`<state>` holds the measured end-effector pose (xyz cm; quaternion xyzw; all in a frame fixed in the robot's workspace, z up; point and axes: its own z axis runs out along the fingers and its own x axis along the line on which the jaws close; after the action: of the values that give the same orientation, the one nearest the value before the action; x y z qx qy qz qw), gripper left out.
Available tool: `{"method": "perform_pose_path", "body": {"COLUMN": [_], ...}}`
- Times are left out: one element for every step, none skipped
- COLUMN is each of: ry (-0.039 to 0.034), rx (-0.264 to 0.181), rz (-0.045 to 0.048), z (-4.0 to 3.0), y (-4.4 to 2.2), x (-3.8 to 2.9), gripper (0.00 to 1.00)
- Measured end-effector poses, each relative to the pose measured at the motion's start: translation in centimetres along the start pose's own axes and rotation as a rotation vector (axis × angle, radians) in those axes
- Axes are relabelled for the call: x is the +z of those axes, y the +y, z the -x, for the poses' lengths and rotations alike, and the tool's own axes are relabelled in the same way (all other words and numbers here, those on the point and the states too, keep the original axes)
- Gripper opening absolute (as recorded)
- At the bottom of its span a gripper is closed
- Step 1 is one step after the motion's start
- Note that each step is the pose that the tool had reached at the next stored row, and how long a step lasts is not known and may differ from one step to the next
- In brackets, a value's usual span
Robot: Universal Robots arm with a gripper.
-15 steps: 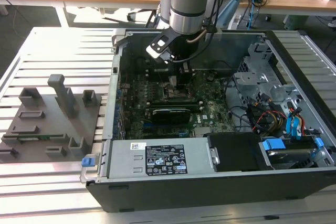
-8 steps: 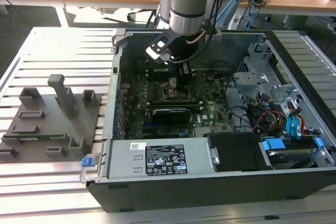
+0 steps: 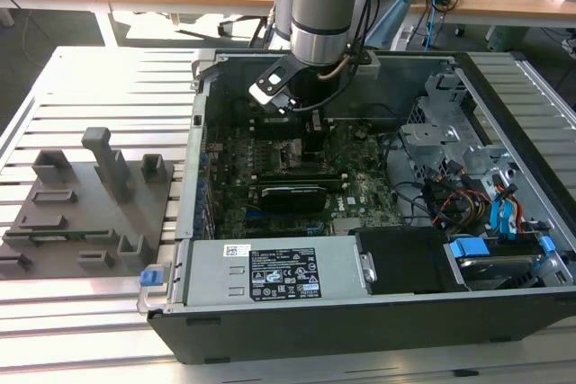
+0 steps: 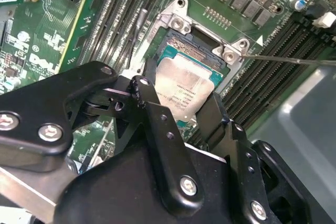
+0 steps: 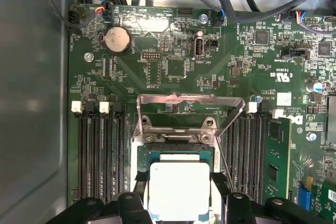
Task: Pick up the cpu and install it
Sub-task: 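Place the cpu into insertion slot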
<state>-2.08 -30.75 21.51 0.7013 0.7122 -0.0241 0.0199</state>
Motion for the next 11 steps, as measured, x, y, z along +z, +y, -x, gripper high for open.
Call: {"method": "perform_pose_path", "body": {"ry": [0.0002,0.0002,0.0001,0.0002,0.0002,0.0001,0.0001,0.0001,0.0,0.0,0.0], "rx": [0.0,0.0,0.0,0.0,-0.001,-0.003,-0.007,-0.014,-0.016,-0.016,-0.013], "rz": [0.0,0.0,0.0,-0.0001,0.0,0.0001,0.0004,0.0008,0.0009,0.001,0.0008], "z": [0.12,0.17,0.18,0.17,0.16,0.15,0.14,0.13,0.12,0.1,0.1], "y": [0.0,0.0,-0.01,-0.01,-0.01,-0.01,-0.03,-0.05,-0.12,-0.14,-0.15], "x": [0.14,0.25,0.36,0.62,0.75,0.81,0.87,0.93,0.99,1.09,1.14], "gripper": [0.55,0.55,0.55,0.55,0.55,0.55,0.55,0.55,0.55,0.55,0.55]}}
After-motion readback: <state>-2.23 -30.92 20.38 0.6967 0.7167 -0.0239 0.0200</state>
